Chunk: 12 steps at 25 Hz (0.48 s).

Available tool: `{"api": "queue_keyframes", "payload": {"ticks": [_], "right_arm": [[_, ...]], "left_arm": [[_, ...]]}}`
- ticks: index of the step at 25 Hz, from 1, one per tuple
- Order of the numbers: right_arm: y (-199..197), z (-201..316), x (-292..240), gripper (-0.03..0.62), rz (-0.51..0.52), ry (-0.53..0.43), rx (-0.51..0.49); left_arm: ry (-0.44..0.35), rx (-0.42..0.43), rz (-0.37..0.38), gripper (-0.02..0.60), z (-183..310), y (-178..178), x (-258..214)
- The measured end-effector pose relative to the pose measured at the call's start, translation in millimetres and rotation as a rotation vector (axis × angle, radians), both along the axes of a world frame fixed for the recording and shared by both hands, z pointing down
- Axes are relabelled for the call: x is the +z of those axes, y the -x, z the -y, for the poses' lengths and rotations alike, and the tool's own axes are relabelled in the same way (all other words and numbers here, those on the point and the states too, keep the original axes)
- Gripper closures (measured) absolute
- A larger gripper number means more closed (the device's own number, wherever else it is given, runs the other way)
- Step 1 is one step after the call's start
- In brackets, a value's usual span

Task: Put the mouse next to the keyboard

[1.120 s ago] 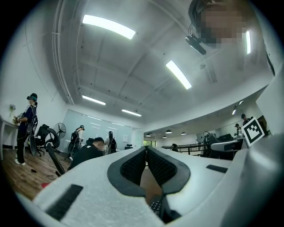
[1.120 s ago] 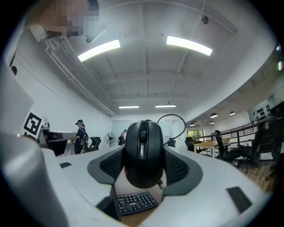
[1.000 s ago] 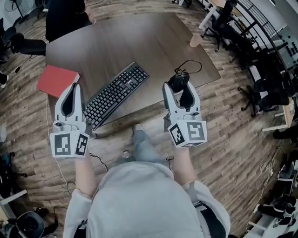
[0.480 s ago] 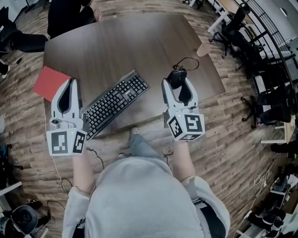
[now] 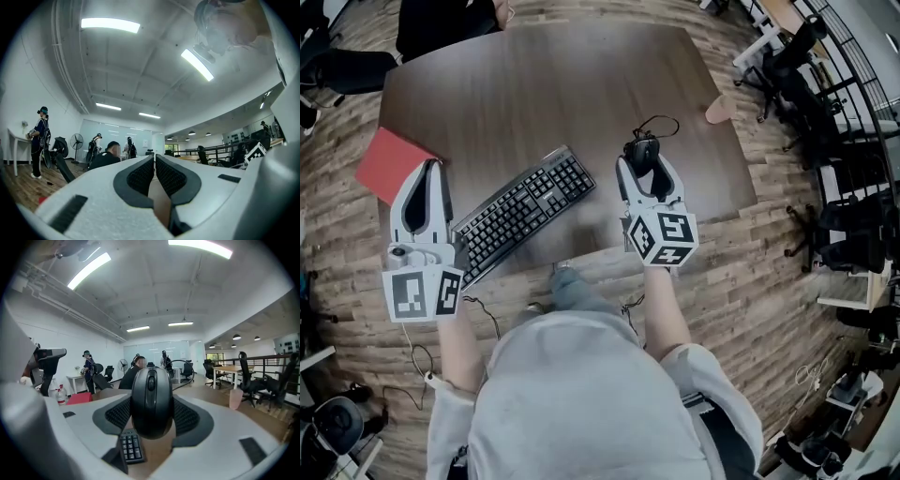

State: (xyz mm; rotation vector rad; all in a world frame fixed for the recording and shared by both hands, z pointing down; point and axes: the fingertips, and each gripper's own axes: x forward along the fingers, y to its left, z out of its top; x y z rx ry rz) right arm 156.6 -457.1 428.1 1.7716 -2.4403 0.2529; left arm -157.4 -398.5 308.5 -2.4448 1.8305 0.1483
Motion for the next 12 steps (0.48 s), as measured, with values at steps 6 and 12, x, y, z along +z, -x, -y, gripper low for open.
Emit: {"api": "queue_keyframes", "payload": {"ticks": [6,12], "right_arm": [[-6,29,47,0.344,-0.032,0.118,-0.033],[-7,56,97,0.344,-0.062,0.253,-0.06]], "left_arm": [[0.023,-0.064,-0.002,0.563,11,4,9],[0.058,-0.128,0.003,0.563,20,11,21]]}}
